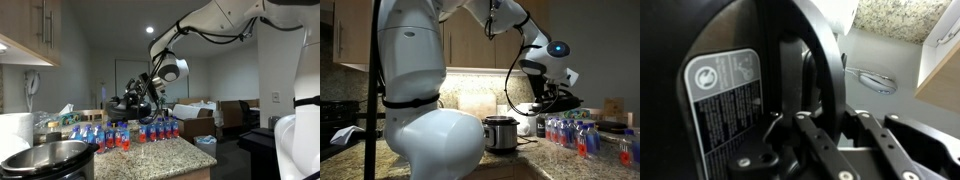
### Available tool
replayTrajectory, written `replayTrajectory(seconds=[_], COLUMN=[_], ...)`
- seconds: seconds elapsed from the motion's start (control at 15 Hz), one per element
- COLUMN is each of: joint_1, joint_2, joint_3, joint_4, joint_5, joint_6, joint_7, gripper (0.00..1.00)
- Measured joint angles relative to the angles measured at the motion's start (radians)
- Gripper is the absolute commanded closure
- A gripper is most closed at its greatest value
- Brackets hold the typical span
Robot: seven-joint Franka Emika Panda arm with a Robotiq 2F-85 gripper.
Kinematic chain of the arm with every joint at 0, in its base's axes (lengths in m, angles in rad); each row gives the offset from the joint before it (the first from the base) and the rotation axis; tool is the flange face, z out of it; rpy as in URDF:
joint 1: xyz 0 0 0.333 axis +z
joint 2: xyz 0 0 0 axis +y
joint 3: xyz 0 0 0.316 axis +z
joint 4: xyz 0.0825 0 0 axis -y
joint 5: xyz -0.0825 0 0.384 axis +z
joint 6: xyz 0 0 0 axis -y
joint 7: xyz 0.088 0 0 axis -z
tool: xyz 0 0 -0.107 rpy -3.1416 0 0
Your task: Uncover the cooker and put the lid on the counter
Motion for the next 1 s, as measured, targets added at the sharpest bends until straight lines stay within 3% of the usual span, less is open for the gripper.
replayTrajectory(seconds=[0.27,0.6,1.0], joint_1=[-0.007,-0.008,-0.041], joint_2=[0.041,0.158,0.31], joint_3=[-0.058,-0.096,-0.172], joint_4=[0.005,0.019,0.079], joint_5=[0.062,0.253,0.368], joint_6=[-0.002,-0.002,-0.002], joint_7=[-0.107,-0.248,-0.265], gripper=[0.94,0.94,0.94])
